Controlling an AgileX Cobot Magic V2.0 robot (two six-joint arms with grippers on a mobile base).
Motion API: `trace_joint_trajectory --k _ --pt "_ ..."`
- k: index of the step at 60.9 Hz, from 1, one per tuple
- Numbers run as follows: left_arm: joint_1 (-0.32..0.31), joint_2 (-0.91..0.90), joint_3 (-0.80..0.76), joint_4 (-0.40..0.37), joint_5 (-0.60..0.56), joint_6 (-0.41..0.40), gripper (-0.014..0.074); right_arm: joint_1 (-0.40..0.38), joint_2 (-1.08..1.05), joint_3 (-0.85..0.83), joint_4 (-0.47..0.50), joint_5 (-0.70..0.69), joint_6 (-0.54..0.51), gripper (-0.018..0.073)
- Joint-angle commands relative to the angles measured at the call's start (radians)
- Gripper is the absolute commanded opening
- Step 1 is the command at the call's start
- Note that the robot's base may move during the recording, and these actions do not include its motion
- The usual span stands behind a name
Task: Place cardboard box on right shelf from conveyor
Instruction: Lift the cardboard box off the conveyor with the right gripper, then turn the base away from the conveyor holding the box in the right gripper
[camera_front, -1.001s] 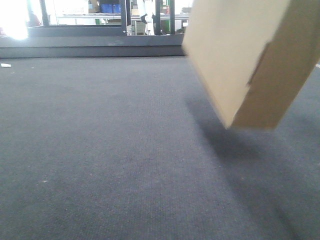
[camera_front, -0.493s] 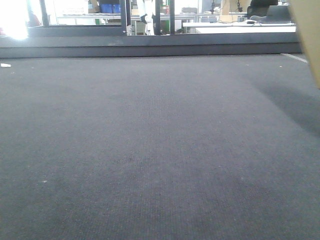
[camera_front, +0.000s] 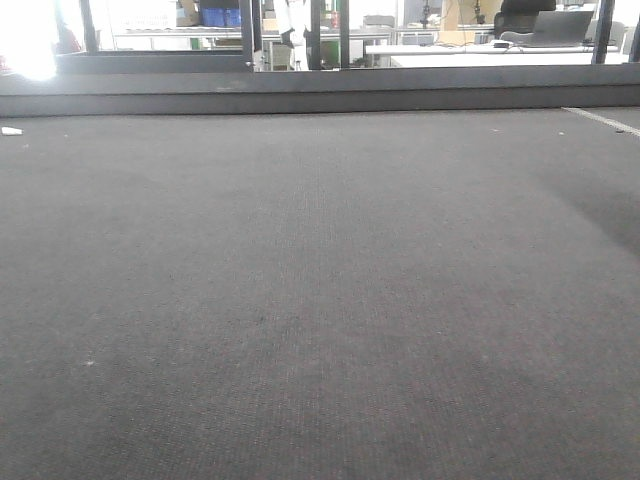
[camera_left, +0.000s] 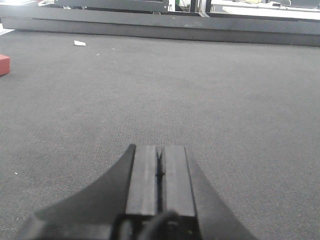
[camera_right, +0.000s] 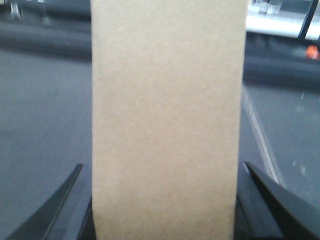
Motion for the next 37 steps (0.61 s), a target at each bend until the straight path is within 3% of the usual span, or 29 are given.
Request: trace_joint_trajectory --k 1,17,37 --pt "-0.003 -0.005 0.006 -0.008 -0.084 0.0 -0.0116 -0.005 -0.08 0.001 0.003 -0.125 0.025 0.0049" --pt "-0.003 -0.005 0.006 -0.008 -0.084 0.0 -0.0116 -0.005 -0.263 0.074 -0.022 -0.11 0.081 0.0049" --pt "-0.003 -0.005 0.006 -0.008 -0.084 0.0 -0.0116 -0.005 -0.284 0.081 -0.022 -0.109 0.081 0.0049"
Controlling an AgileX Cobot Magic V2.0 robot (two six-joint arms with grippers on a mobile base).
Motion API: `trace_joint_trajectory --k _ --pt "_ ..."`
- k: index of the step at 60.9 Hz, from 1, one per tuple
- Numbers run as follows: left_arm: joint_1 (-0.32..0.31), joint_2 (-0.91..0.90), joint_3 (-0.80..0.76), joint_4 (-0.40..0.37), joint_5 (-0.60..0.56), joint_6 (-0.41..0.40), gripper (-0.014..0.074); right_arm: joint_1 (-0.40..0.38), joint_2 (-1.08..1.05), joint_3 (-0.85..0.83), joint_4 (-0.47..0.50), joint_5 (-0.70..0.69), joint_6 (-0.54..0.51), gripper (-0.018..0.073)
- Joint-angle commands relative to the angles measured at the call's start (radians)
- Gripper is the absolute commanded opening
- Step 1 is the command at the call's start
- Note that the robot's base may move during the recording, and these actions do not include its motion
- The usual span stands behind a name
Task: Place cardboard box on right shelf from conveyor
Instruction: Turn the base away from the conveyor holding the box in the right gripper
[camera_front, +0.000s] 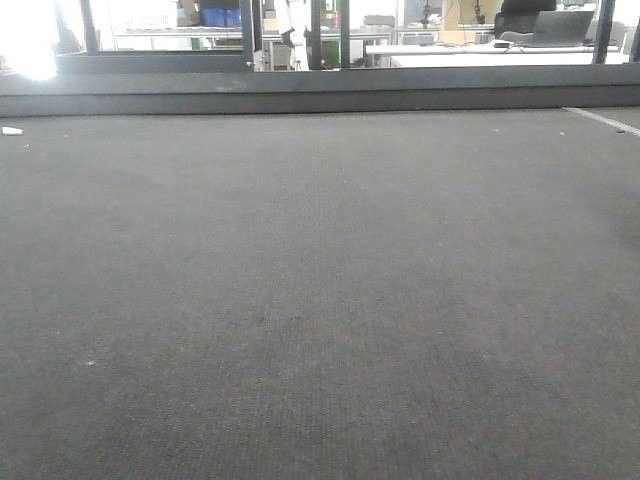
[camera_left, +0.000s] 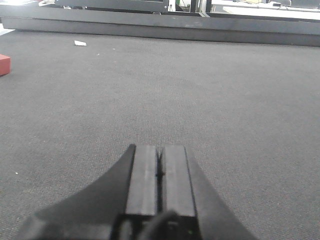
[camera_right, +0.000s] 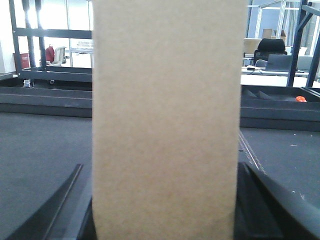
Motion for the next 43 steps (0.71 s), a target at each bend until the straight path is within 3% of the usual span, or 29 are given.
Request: trace_joint_trajectory --k 1,43 --pt "-0.003 -0.005 0.006 -0.008 -0.084 0.0 -0.0116 -0.005 0.01 -0.028 -0.01 -0.1 0.0 0.0049" --pt "-0.003 -0.005 0.006 -0.008 -0.084 0.0 -0.0116 -0.005 0.01 -0.028 -0.01 -0.1 0.0 0.0049"
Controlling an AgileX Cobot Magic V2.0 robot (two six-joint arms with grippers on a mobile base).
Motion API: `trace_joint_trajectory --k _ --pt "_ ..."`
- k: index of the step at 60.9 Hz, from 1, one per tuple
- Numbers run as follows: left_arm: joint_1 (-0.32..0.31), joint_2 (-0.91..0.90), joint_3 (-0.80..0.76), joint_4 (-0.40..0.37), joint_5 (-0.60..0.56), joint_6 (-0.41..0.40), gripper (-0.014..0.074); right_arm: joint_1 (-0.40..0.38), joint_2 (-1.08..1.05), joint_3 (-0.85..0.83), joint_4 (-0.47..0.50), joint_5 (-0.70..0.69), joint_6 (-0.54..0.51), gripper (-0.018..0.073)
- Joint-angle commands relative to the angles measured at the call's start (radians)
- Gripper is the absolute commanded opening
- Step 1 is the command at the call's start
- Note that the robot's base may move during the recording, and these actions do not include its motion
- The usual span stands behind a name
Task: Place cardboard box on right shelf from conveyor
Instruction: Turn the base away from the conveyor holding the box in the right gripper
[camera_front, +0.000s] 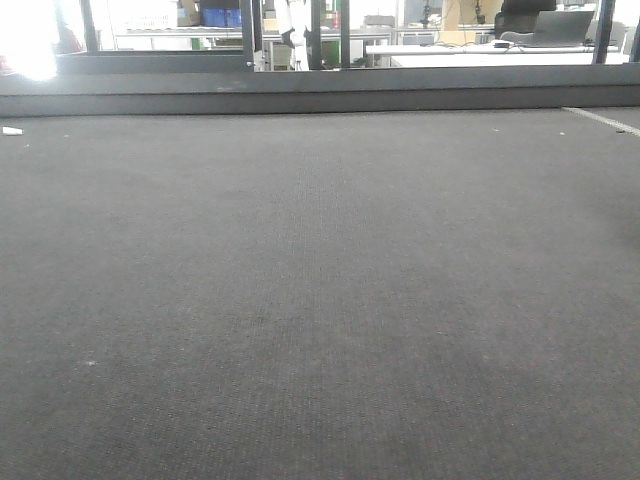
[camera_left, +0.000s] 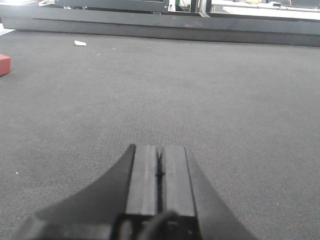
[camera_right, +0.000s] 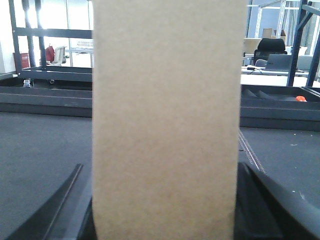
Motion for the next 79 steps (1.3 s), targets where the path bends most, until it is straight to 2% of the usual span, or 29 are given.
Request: trace_joint_trajectory --k 1,79 --pt "-0.003 -0.005 0.006 -0.008 -0.084 0.0 -0.0116 -0.005 0.01 -0.028 -0.01 -0.1 0.0 0.0049" --pt "-0.003 -0.005 0.006 -0.008 -0.084 0.0 -0.0116 -0.005 0.01 -0.028 -0.01 -0.1 0.0 0.0049"
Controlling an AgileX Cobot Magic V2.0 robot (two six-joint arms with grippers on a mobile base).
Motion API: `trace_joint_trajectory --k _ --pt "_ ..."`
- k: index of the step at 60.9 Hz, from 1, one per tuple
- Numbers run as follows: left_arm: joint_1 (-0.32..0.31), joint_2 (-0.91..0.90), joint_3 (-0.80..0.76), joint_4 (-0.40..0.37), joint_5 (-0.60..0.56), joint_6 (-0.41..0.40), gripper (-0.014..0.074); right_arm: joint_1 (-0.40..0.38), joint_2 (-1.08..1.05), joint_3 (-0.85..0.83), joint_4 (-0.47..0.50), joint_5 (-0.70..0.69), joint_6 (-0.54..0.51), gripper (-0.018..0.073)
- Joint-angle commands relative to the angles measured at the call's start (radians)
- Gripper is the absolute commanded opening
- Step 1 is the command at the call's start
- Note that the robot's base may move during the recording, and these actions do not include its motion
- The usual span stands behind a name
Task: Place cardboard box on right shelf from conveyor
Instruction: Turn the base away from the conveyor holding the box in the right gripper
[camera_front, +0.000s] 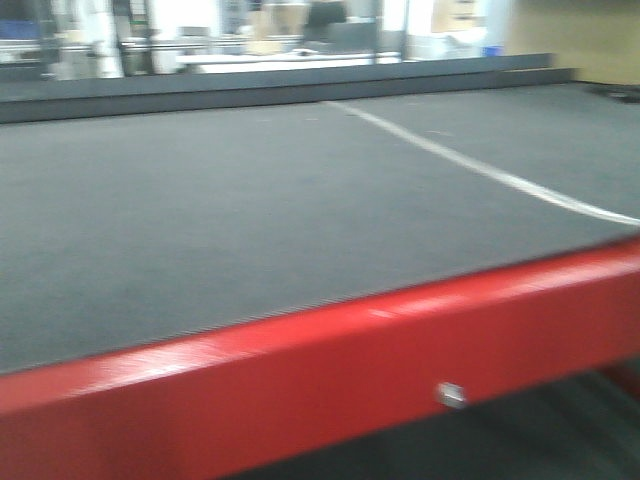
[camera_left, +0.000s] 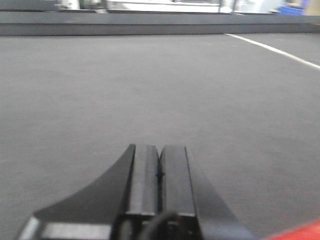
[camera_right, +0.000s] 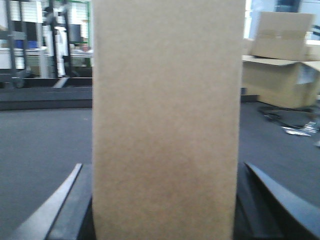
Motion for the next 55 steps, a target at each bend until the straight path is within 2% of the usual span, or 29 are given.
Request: trace_joint_trajectory --k 1,55 --pt "-0.003 -0.005 0.006 -0.008 -0.084 0.0 -0.0116 -0.005 0.01 -0.028 -0.008 -0.102 -0.001 0.0049" --pt "-0.003 -0.005 0.006 -0.008 -0.084 0.0 -0.0116 -0.005 0.01 -0.028 -0.008 -0.102 -0.001 0.0049"
